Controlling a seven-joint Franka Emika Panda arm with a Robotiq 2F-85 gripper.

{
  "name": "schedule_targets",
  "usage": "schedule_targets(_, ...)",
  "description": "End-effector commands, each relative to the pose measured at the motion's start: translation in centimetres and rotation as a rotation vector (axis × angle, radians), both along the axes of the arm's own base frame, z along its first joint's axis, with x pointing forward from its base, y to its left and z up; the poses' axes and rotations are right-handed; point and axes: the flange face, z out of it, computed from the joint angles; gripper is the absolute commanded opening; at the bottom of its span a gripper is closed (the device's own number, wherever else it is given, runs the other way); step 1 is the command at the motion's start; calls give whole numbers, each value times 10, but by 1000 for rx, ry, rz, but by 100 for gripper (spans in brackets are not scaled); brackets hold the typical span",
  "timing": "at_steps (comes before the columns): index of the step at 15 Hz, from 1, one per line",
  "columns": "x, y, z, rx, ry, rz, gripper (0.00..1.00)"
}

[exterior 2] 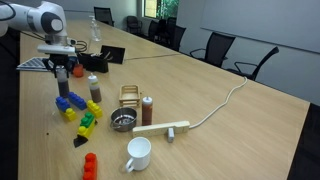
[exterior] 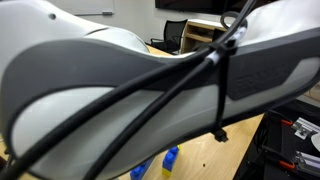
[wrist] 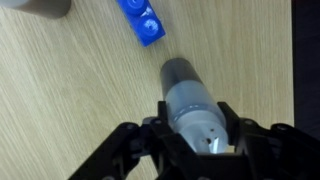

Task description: Remove the bottle from the basket

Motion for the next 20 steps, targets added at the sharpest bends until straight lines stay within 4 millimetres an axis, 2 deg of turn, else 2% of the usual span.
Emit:
schedule_targets(1,1,1,6,-1,-15,-29,27)
schedule_targets(2,1,1,5,0,-9,-32,27)
schedule_targets(3,1,0,6,5,-1,-37,38)
schedule_targets(4,1,0,5,11,8,-41,72)
schedule_targets(8,3,-1,8,30,21,-65,98)
schedule_targets(11,9,-4,15,31,7,-88,100)
schedule_targets(14,16,-12,32,20,-11,-123,100)
schedule_targets(17,25,-23,63,36,-8,-170,100)
schedule_targets(20,36,-33,105,81,-41,-207,100)
